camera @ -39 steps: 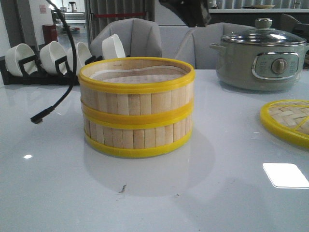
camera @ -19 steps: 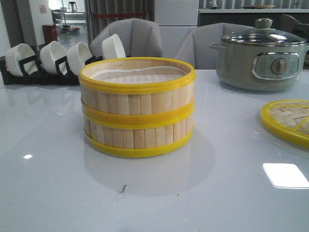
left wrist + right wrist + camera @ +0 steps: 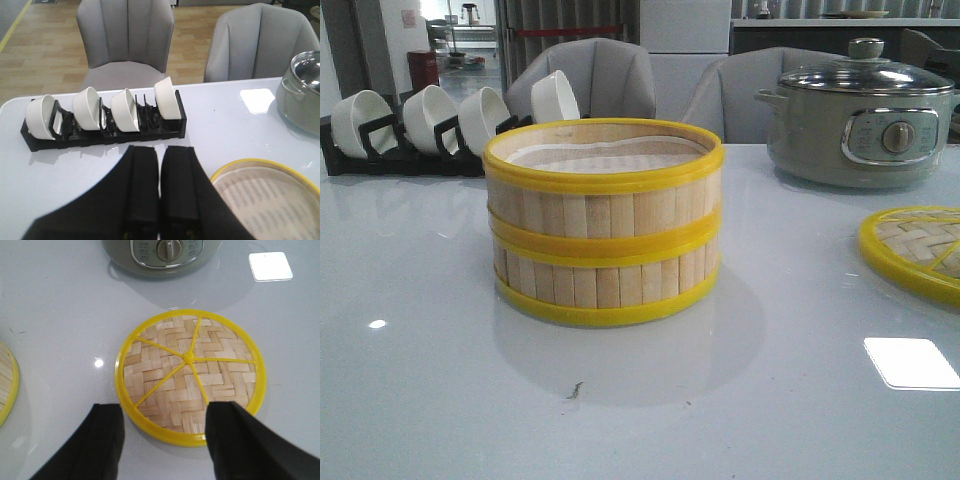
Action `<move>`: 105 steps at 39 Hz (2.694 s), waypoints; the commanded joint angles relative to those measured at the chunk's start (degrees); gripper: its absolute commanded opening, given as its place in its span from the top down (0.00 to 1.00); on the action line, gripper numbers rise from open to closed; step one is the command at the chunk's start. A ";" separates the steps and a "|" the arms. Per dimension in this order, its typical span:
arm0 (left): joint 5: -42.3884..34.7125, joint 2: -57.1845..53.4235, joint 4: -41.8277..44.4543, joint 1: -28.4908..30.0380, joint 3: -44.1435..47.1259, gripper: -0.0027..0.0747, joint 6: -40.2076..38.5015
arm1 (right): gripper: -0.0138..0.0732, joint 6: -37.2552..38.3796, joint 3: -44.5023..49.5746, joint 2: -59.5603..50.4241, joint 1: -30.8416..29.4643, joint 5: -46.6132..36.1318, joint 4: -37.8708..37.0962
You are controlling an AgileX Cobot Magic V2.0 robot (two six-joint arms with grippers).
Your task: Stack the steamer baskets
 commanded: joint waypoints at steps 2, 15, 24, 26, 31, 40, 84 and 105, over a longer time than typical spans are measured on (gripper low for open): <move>-9.75 -8.19 1.02 0.14 8.88 0.85 -0.39 | 0.29 -0.21 -1.80 -0.66 -0.02 -4.67 0.30; -20.86 -25.74 1.02 0.14 35.44 0.85 -0.39 | 0.32 -0.21 -1.80 -0.66 -0.02 -4.67 0.30; -25.93 -33.66 1.02 0.14 47.60 0.85 -3.11 | 0.37 -0.21 -1.80 -0.66 -0.02 -4.67 0.56; -26.98 -35.20 1.02 0.14 49.76 0.85 -3.11 | 0.37 -0.21 -1.80 -0.66 -0.02 -4.67 1.10; -29.98 -39.07 1.02 0.14 54.99 0.85 -3.11 | 0.37 -0.21 -1.80 -0.66 -0.02 -4.62 1.60; -32.35 -43.77 1.02 0.14 61.06 0.85 -3.11 | 0.37 -0.21 -1.80 -0.66 -0.02 -4.22 1.61; -32.79 -43.77 1.22 0.14 62.74 0.85 -2.80 | 0.78 -0.21 -1.80 -0.34 -0.02 -0.92 1.61; -32.79 -43.77 1.22 0.14 62.74 0.85 -2.80 | 0.71 -0.21 -1.80 0.15 -0.02 0.43 1.66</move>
